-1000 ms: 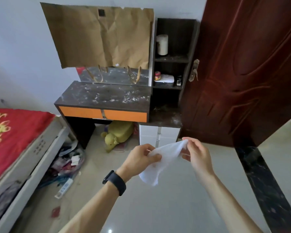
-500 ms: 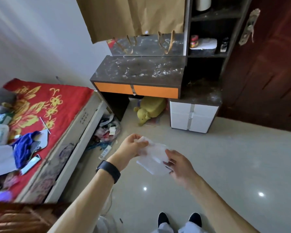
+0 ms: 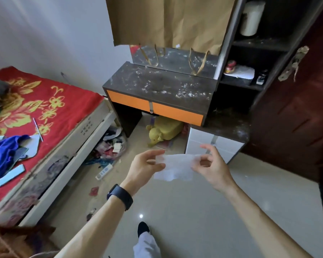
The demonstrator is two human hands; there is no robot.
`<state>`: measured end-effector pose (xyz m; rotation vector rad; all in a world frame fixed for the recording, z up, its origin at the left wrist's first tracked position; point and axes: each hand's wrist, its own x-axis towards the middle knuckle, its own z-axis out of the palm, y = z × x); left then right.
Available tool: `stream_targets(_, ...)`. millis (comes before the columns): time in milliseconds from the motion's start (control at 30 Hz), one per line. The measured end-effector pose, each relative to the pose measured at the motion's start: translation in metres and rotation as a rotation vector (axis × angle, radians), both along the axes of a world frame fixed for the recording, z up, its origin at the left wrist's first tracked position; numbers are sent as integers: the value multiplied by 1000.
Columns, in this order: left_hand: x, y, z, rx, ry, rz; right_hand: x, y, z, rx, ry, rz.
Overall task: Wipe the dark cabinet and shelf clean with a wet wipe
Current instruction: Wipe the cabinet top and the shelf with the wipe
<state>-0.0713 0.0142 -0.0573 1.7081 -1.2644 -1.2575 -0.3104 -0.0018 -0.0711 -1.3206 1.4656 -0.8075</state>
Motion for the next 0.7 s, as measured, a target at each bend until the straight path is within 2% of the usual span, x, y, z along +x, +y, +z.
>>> stream_targets(133,31,-56,3,-115,-301,-57,30,-51,15,-124,250,6)
stream_targets(367,111,-168,28,-220,-444,-114,107,-149,43,-313,476,15)
stream_targets(600,182,-263,46,-196,-460,-296,171,-237,50,-344,503,28)
stream_targets(633,191,-278,47,-170,-399,-296,179,-252,49,-326,471,26)
stream_targets(700,206,-307,44,-77,-147,-260,194,-283,42,-212,301,-15)
